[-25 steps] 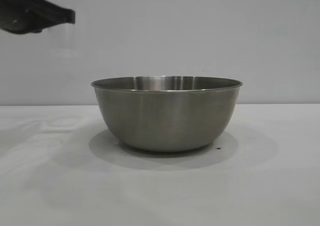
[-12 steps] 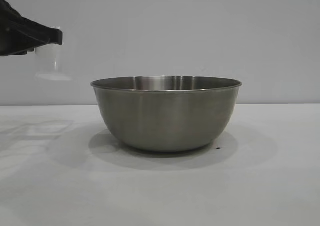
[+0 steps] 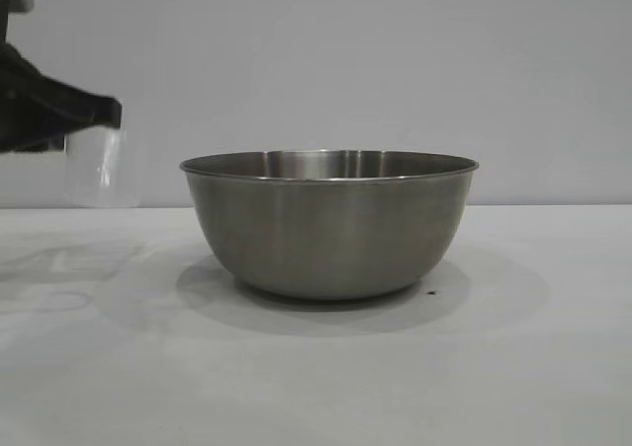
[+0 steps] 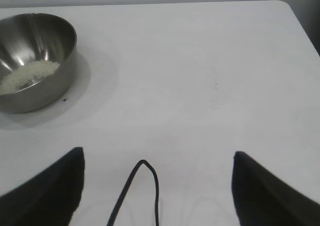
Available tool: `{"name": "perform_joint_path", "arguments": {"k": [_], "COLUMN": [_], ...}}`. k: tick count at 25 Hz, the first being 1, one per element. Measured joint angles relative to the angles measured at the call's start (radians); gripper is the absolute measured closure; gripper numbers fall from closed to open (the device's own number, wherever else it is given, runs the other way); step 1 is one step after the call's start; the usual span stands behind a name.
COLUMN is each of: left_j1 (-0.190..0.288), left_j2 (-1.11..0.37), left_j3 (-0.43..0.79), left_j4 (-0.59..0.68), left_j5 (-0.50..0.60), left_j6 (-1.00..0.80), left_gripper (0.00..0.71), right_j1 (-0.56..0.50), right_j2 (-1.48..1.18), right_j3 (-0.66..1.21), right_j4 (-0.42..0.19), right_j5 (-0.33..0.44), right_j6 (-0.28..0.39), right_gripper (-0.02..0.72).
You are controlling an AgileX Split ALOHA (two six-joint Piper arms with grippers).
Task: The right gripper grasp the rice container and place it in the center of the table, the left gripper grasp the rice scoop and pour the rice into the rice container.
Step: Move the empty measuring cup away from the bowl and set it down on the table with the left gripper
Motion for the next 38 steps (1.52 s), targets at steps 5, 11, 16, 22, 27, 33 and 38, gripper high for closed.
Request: {"name": "perform_joint_path", "arguments": {"k": [5,11,16,22,27,33,38], "left_j1": [0.0,0.0,0.0,0.0,0.0,0.0,0.0], "left_j2": [0.062,0.09,0.094,0.097,0.097,0.072,0.001], "left_j3": [0.007,0.033,0.073,0.158,0.243,0.356,0.435], "left_j4": [0.009,0.032,0.056,0.056,0.06,0.18,0.214], "left_j5": [0.0,-0.03,-0.076,-0.142,-0.142,-0.146,-0.147], "left_j6": [-0.046,-0.053,-0.053,-0.053,-0.055,-0.07,-0.071], "left_gripper": [0.71,0.71,0.536,0.408,0.382,0.382,0.382], "right_j1": [0.0,0.0,0.0,0.0,0.0,0.0,0.0], "right_j2": [0.0,0.0,0.0,0.0,0.0,0.0,0.0], "right_j3": [0.0,0.0,0.0,0.0,0.0,0.0,0.0], "right_j4": [0.0,0.0,0.0,0.0,0.0,0.0,0.0], "right_j5": [0.0,0.0,0.0,0.0,0.0,0.0,0.0], "right_j6": [0.0,0.0,0.0,0.0,0.0,0.0,0.0], "right_gripper": [0.141,0.141,0.141,0.141,0.141,0.141,0.141]}}
